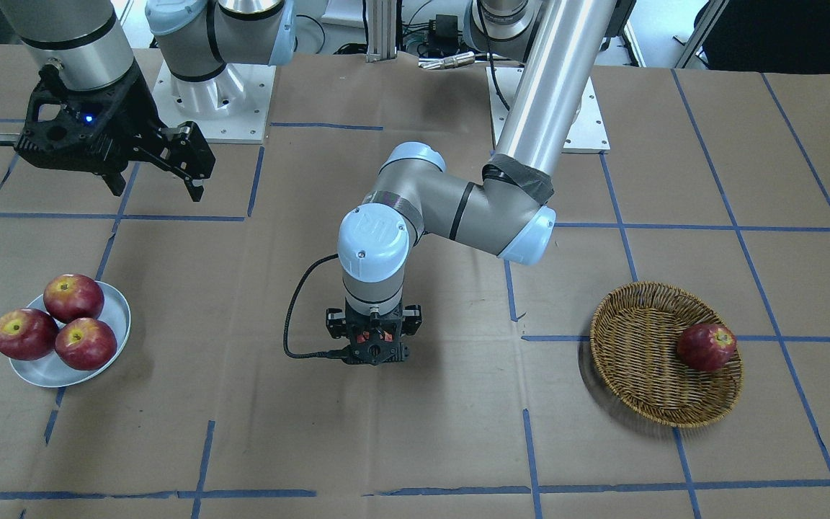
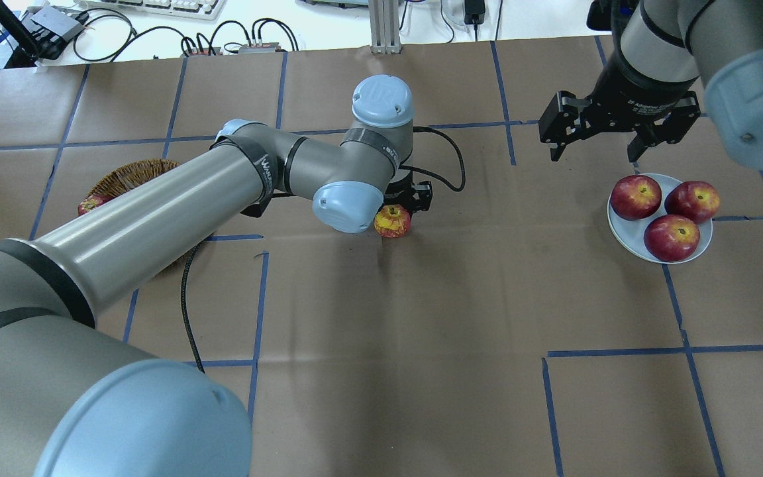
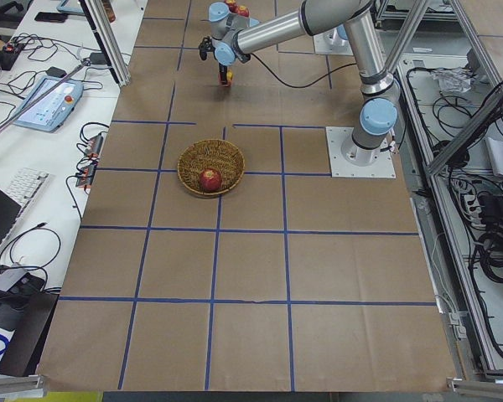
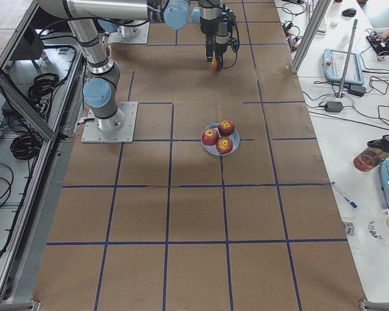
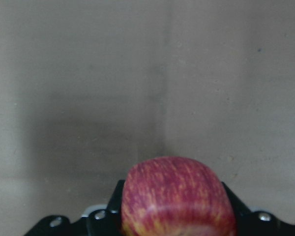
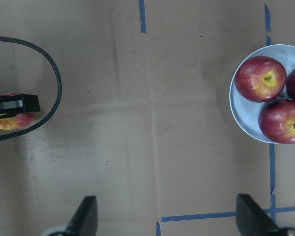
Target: Transfer apple from basket to plate
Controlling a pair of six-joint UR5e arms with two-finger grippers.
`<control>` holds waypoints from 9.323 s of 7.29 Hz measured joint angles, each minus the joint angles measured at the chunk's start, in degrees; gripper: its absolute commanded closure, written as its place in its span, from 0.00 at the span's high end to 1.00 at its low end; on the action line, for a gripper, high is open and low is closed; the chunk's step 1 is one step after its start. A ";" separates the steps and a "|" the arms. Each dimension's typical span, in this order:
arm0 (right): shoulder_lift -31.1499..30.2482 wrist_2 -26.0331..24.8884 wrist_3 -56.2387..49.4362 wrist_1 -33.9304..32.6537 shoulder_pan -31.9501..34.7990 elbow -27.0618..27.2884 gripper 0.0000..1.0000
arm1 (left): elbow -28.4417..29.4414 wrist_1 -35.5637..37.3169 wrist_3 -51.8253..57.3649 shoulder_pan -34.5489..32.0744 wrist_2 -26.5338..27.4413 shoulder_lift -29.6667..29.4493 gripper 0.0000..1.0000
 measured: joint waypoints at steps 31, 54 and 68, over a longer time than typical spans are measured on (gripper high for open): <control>33.93 -0.05 24.70 -41.89 23.15 3.60 0.74 | -1.24 -36.22 32.03 20.86 0.71 36.78 0.99; 18.40 -1.18 -37.07 -28.12 -23.23 11.67 0.64 | -1.48 -35.94 32.81 20.92 0.39 36.86 0.99; 8.35 -0.57 -22.11 -0.58 -11.55 -3.71 1.00 | -1.54 -35.93 32.90 20.92 0.29 36.81 0.99</control>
